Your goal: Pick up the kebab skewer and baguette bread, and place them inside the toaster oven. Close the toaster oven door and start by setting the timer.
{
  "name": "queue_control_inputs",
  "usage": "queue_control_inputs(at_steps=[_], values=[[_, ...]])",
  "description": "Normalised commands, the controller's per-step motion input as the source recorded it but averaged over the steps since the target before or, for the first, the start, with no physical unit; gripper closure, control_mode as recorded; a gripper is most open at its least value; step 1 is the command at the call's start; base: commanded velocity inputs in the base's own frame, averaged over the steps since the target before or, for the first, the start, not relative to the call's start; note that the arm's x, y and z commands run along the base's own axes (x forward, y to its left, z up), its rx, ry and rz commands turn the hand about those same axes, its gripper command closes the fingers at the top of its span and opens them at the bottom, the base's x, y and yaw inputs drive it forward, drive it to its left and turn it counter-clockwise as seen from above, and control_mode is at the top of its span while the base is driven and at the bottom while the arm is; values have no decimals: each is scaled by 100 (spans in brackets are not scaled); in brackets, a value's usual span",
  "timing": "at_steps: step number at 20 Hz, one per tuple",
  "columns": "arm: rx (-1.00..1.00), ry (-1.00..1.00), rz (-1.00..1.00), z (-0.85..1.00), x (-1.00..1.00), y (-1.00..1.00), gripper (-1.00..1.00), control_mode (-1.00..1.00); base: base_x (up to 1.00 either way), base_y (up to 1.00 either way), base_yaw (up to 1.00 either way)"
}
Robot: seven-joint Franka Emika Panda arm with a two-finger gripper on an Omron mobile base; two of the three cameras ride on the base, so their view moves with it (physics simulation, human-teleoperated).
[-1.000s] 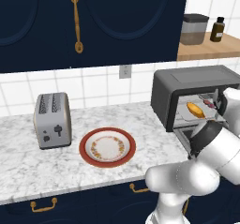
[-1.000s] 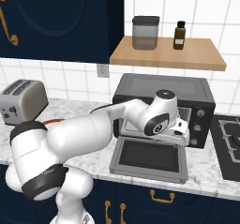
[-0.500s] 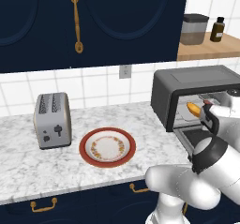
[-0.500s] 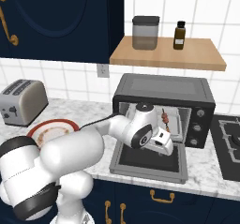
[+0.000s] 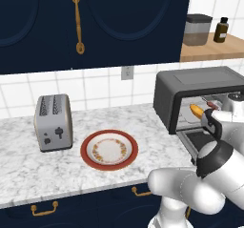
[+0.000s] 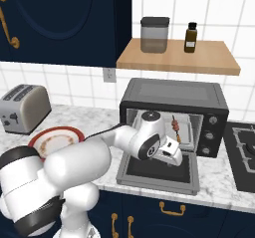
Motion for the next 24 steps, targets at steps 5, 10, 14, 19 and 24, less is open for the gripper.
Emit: queue_control_inputs(at_steps=[5, 10, 14, 19, 24], values=[[0, 0, 0, -1, 36, -3, -100, -100, 0, 0, 0], [0, -1, 0, -1, 18, -1, -100, -100, 0, 0, 0], [0, -3, 0, -1, 8, -9, -100, -100, 0, 0, 0], [0, -1, 0, 0, 18, -4, -100, -100, 0, 0, 0], [0, -2, 0, -4, 15, 0, -100, -100, 0, 0, 0]])
